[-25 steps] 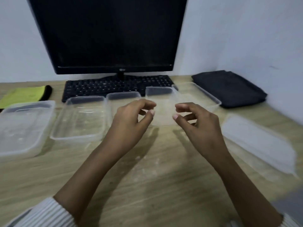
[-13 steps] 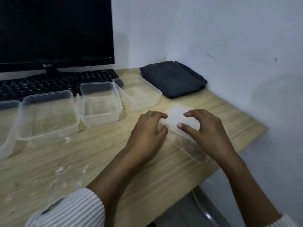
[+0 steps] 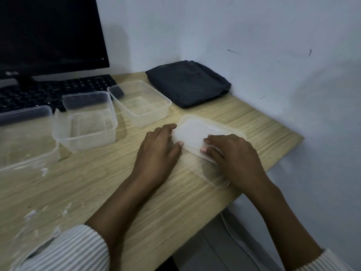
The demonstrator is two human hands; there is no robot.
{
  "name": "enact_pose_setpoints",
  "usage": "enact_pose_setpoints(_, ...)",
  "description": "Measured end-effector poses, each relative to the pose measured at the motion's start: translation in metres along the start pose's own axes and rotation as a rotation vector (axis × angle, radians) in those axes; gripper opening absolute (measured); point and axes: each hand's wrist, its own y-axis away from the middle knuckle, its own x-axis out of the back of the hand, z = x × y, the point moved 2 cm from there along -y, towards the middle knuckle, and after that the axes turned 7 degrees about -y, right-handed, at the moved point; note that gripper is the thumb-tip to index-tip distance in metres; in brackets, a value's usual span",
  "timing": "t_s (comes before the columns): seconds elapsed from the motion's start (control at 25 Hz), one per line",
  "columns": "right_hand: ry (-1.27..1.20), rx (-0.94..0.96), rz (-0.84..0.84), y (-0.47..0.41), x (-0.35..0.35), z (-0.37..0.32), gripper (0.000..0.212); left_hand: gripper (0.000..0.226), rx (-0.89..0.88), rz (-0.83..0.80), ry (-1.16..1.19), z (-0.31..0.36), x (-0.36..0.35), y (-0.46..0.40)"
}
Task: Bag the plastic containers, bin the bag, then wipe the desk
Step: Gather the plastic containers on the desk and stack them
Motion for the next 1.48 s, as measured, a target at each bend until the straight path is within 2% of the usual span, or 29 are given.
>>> enact_pose_setpoints(0.08,0.129,0.178,0.176,0.001,-0.001,-0.004,0.026,0.052,0.032,-0.004,0.063,0.000,0.002,0.001)
enact_pose_setpoints(0.2,0.209,0.318,0.415,-0.002,0.008,-0.009,0.016,0.053,0.070,0.014,0.133,0.003,0.006,0.004)
enact_pose_setpoints(0.32,0.142,0.308,0.530,-0.011,0.022,-0.023,0.020,0.049,0.126,0.051,0.283,0.006,0.015,0.007)
enact_pose_setpoints(0.4,-0.064,0.243,0.542,-0.016,0.031,-0.041,0.023,0.050,0.193,0.077,0.438,0.005,0.028,0.007)
enact_pose_setpoints(0.48,-0.390,0.107,0.491,-0.024,0.038,-0.060,0.023,0.052,0.253,0.091,0.577,0.003,0.043,0.010)
enact_pose_setpoints(0.6,-0.958,-0.141,0.296,-0.036,0.032,-0.088,0.018,0.045,0.324,0.122,0.724,-0.006,0.073,0.021)
enact_pose_setpoints(0.72,-1.242,-0.247,0.104,-0.043,0.014,-0.121,0.014,0.033,0.360,0.178,0.848,-0.027,0.111,0.040)
enact_pose_setpoints(0.8,-1.256,-0.238,-0.004,-0.049,-0.004,-0.146,0.019,0.024,0.370,0.252,0.847,-0.049,0.142,0.058)
enact_pose_setpoints(1.04,-1.099,-0.110,-0.265,-0.069,-0.054,-0.231,0.048,0.035,0.412,0.405,0.645,-0.115,0.215,0.108)
enact_pose_setpoints(1.16,-1.065,-0.062,-0.405,-0.091,-0.083,-0.277,0.058,0.031,0.440,0.451,0.590,-0.142,0.249,0.132)
enact_pose_setpoints(1.24,-1.027,-0.028,-0.471,-0.109,-0.102,-0.302,0.055,0.034,0.477,0.462,0.539,-0.161,0.264,0.143)
enact_pose_setpoints(1.4,-0.923,0.058,-0.530,-0.136,-0.138,-0.347,0.032,0.050,0.598,0.551,0.308,-0.202,0.284,0.158)
enact_pose_setpoints(1.48,-0.881,0.052,-0.540,-0.146,-0.150,-0.361,0.026,0.054,0.598,0.490,0.221,-0.214,0.289,0.164)
